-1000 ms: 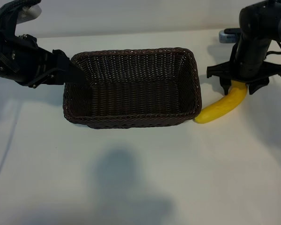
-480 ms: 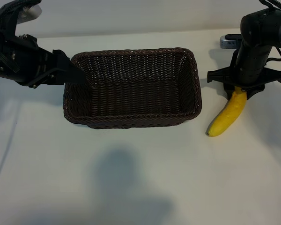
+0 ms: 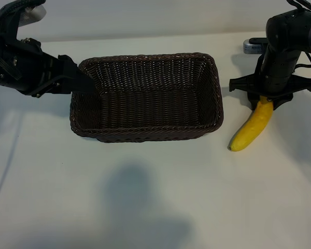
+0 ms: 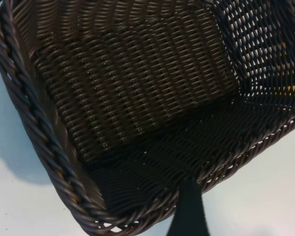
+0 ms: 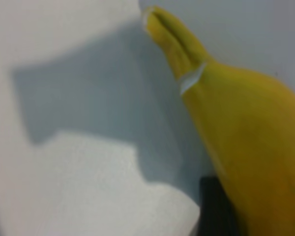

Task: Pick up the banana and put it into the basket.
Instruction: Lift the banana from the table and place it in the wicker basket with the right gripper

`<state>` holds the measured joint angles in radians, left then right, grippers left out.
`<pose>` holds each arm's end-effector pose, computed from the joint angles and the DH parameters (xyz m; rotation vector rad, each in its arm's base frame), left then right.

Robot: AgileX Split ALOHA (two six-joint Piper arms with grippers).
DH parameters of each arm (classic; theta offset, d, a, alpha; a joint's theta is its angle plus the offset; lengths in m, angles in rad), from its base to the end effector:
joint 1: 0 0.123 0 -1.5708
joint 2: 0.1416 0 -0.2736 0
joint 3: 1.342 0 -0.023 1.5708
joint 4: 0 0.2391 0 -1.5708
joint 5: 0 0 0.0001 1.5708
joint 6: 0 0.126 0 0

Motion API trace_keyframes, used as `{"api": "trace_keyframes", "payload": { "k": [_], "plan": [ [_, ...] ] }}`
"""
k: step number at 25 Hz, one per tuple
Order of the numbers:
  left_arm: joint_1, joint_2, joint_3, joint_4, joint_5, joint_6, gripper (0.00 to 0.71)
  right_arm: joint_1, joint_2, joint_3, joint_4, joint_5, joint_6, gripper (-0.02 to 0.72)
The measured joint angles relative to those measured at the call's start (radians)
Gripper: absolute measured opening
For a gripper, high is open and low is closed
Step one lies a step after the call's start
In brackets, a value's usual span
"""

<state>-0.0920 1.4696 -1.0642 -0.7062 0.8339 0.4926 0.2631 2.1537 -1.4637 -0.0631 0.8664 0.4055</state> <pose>0.2966 -0.0882 0.2495 0.2661 2.5288 -0.6914 0.3918 0.0992 0.0861 0.1574 3.0251 -0.0213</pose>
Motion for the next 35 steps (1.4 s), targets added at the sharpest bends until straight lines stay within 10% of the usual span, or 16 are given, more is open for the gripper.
{"api": "trace_keyframes", "payload": {
  "k": [35],
  "plan": [
    [0.0, 0.0, 0.0, 0.0, 0.0, 0.003, 0.586, 0.0, -0.134, -0.148, 0.037, 0.188, -0.149, 0.432]
  ]
}}
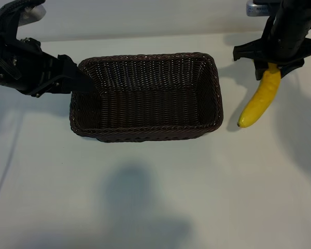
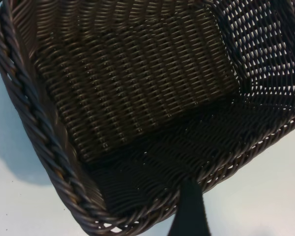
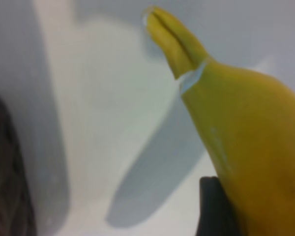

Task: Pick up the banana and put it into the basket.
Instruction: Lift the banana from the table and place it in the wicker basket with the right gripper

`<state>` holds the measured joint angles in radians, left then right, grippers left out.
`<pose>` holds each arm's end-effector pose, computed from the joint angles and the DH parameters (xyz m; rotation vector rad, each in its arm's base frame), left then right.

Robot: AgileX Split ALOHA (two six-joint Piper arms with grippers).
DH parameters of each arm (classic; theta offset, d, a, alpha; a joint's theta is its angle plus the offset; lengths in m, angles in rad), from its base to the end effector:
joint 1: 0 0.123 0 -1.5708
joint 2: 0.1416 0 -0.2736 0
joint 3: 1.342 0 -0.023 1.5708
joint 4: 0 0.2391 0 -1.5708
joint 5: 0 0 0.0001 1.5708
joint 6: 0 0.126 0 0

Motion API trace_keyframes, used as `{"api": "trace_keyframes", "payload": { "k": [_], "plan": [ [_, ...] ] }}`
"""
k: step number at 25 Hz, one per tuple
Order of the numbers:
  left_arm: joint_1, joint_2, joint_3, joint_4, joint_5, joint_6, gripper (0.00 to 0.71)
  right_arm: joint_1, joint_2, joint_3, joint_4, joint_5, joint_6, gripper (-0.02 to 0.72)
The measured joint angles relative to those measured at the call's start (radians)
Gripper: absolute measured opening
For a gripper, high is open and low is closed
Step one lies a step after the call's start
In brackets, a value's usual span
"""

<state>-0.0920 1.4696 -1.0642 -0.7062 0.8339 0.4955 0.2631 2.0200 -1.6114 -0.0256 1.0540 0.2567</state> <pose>0.2966 -0.0882 0.2495 0.2697 2.5279 -0.6903 0.3975 0.1042 0.1729 -0.0249 2.9464 0.0407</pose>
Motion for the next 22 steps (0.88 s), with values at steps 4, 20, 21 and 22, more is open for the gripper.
{"api": "trace_keyframes", "payload": {
  "k": [4, 20, 21, 22],
  "plan": [
    [0.0, 0.0, 0.0, 0.0, 0.0, 0.0, 0.586, 0.002, -0.002, -0.002, 0.06, 0.0, -0.093, 0.432],
    [0.0, 0.0, 0.0, 0.0, 0.0, 0.0, 0.586, 0.081, -0.002, -0.112, 0.162, 0.027, -0.276, 0.432],
    [0.0, 0.0, 0.0, 0.0, 0.0, -0.001, 0.586, 0.093, -0.002, -0.119, 0.164, 0.029, -0.294, 0.432],
    [0.0, 0.0, 0.0, 0.0, 0.0, -0.001, 0.586, 0.104, -0.002, -0.123, 0.164, 0.035, -0.311, 0.432]
  ]
}}
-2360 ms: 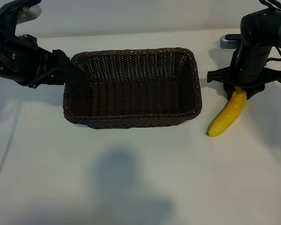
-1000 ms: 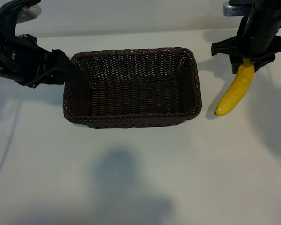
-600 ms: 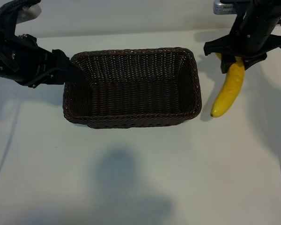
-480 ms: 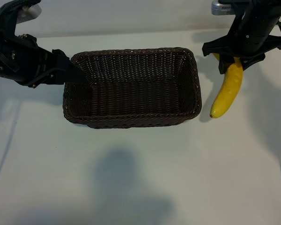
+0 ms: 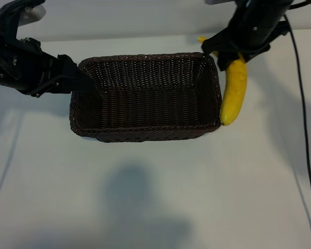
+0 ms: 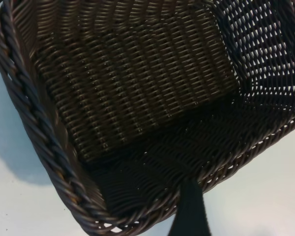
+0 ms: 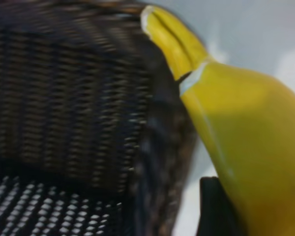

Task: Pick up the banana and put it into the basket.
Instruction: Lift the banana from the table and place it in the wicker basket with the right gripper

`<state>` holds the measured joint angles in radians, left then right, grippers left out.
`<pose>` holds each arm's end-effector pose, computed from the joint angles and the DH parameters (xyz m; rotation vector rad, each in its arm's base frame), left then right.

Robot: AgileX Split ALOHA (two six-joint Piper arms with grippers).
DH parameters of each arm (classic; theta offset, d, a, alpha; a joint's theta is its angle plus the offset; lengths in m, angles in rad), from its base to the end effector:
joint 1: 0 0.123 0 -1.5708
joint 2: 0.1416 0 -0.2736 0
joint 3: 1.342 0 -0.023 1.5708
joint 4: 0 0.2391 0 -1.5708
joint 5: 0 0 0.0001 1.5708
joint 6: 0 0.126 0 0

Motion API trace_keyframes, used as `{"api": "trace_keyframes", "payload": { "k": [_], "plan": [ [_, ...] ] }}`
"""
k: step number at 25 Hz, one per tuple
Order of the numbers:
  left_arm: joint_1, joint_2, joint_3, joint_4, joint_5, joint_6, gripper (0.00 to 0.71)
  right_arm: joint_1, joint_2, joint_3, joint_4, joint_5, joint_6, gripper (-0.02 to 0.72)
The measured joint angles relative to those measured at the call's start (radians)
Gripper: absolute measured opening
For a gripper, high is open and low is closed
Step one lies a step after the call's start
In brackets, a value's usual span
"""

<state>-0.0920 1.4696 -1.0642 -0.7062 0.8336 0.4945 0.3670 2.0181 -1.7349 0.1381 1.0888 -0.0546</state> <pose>0.2967 -0.0882 0.2495 0.2683 2.5280 -0.6905 0.3927 0.1674 0.2066 -0.5350 2.8189 0.2510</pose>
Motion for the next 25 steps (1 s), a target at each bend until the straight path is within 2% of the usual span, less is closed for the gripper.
{"api": "trace_keyframes", "payload": {
  "k": [4, 8, 13, 19, 25],
  "plan": [
    [0.0, 0.0, 0.0, 0.0, 0.0, -0.002, 0.586, 0.031, 0.0, -0.004, 0.028, 0.01, -0.075, 0.432],
    [0.0, 0.0, 0.0, 0.0, -0.001, -0.002, 0.585, 0.047, 0.0, -0.004, 0.098, 0.009, -0.162, 0.432],
    [0.0, 0.0, 0.0, 0.0, -0.001, -0.002, 0.585, 0.06, 0.0, -0.006, 0.154, 0.001, -0.215, 0.432],
    [0.0, 0.0, 0.0, 0.0, -0.001, -0.002, 0.585, 0.082, 0.0, -0.006, 0.254, -0.007, -0.338, 0.432],
    [0.0, 0.0, 0.0, 0.0, -0.001, -0.002, 0.585, 0.127, 0.0, -0.006, 0.279, -0.045, -0.436, 0.432]
  ]
}}
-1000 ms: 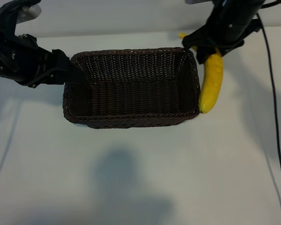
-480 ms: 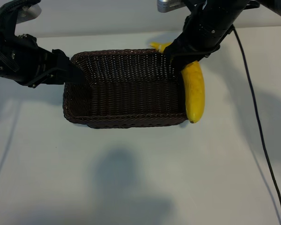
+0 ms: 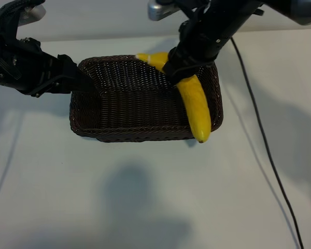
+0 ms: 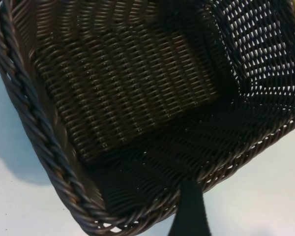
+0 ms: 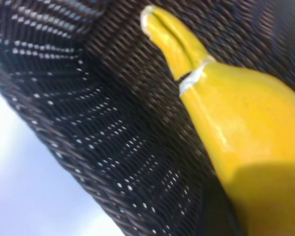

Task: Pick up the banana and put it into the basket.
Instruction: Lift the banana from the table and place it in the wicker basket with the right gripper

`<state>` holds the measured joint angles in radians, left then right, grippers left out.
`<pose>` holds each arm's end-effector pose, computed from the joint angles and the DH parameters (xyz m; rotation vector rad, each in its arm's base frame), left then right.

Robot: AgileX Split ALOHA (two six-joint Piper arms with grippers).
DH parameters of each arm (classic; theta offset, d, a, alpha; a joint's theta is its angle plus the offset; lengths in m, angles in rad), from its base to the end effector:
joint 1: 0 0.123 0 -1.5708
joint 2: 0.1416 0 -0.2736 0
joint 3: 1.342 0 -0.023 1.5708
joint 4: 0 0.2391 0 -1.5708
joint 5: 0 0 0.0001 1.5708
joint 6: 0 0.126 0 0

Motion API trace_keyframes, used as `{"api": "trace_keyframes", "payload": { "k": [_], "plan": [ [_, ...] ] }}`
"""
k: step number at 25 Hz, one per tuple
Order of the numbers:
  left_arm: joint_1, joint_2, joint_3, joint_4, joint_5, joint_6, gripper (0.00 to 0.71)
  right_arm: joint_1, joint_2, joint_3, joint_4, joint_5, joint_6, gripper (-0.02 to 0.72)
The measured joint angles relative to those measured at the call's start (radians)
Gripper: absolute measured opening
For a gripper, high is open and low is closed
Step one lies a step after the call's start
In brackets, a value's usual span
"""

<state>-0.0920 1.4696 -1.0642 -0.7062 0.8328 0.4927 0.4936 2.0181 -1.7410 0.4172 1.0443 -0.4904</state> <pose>0.2967 -0.0882 0.2495 0.2657 2.5280 -0.6907 0.3616 0.2447 0.2182 -1.1167 2.5218 0.5538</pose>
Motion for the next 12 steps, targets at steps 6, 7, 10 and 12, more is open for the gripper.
{"api": "trace_keyframes", "payload": {
  "k": [6, 7, 10, 12],
  "plan": [
    [0.0, 0.0, 0.0, 0.0, 0.0, 0.0, 0.585, 0.024, 0.0, 0.0, 0.011, -0.026, -0.105, 0.432],
    [0.0, 0.0, 0.0, 0.0, 0.0, 0.0, 0.585, 0.024, 0.0, 0.0, 0.015, -0.028, -0.122, 0.432],
    [0.0, 0.0, 0.0, 0.0, 0.0, 0.0, 0.585, 0.024, 0.0, 0.0, 0.021, -0.05, -0.162, 0.432],
    [0.0, 0.0, 0.0, 0.0, 0.0, 0.003, 0.585, 0.024, 0.0, 0.0, 0.027, -0.065, -0.183, 0.432]
  ]
}}
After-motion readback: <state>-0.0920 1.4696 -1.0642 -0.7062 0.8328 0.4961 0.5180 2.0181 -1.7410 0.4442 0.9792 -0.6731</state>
